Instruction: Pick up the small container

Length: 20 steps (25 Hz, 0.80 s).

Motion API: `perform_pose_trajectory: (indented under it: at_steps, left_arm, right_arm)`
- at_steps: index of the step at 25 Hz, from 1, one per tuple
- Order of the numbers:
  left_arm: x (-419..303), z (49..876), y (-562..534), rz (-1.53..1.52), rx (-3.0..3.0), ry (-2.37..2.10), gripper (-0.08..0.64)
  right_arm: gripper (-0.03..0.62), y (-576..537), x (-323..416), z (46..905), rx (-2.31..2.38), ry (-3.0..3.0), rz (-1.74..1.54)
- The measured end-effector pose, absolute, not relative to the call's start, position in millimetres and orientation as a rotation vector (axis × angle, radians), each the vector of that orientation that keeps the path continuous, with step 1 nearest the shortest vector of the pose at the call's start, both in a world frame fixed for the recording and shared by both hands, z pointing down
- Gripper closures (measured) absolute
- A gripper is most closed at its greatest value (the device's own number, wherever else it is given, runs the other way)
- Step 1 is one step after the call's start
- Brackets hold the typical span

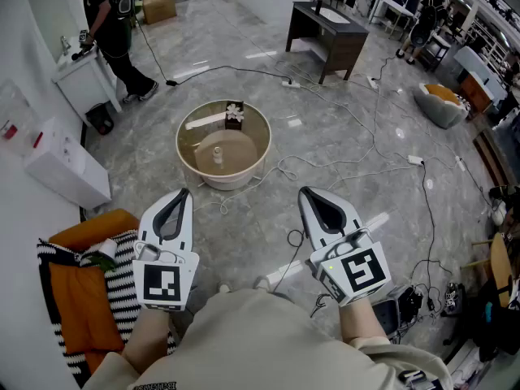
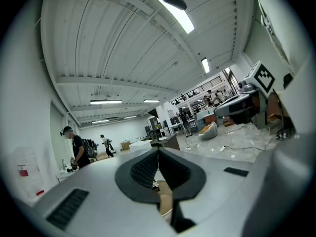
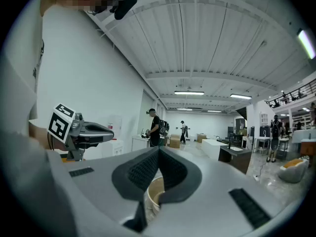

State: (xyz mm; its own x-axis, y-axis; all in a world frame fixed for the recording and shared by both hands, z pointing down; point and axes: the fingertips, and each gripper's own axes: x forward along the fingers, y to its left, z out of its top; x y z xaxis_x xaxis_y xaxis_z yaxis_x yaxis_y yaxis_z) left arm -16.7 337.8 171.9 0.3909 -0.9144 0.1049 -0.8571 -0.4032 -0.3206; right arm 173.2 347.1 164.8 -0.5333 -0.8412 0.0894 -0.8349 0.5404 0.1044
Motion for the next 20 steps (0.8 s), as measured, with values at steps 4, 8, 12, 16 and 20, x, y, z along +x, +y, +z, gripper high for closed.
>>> perform_pose_trajectory:
  at_steps: [4, 8, 12, 16, 20]
  left_arm:
    - [-17.4, 174.6, 340.8, -0.381, -2.447, 1.597, 0.554]
    - [-11.5, 177.0, 340.7, -0.392, -2.455, 1.583, 0.554]
    - [1.0, 179.3, 339.3, -0.408, -2.443, 1.548, 0.554]
    - [12.1, 186.3, 335.5, -0.418, -2.464, 1.555, 0.554]
    - [25.3, 189.3, 330.6, -0.428, -2.491, 1.553, 0.554]
  right_arm:
    - [0.597, 347.2, 180.2, 163.2, 1.48, -2.692, 0.005]
    - [0.597, 345.1, 180.3, 167.3, 1.45, -2.7, 0.044]
    - [0.597, 342.7, 183.6, 168.4, 1.434, -2.716, 0.058]
    - [0.597, 339.7, 189.4, 174.2, 1.395, -2.732, 0.039]
    - [0.597, 339.4, 196.5, 175.5, 1.35, -2.751, 0.005]
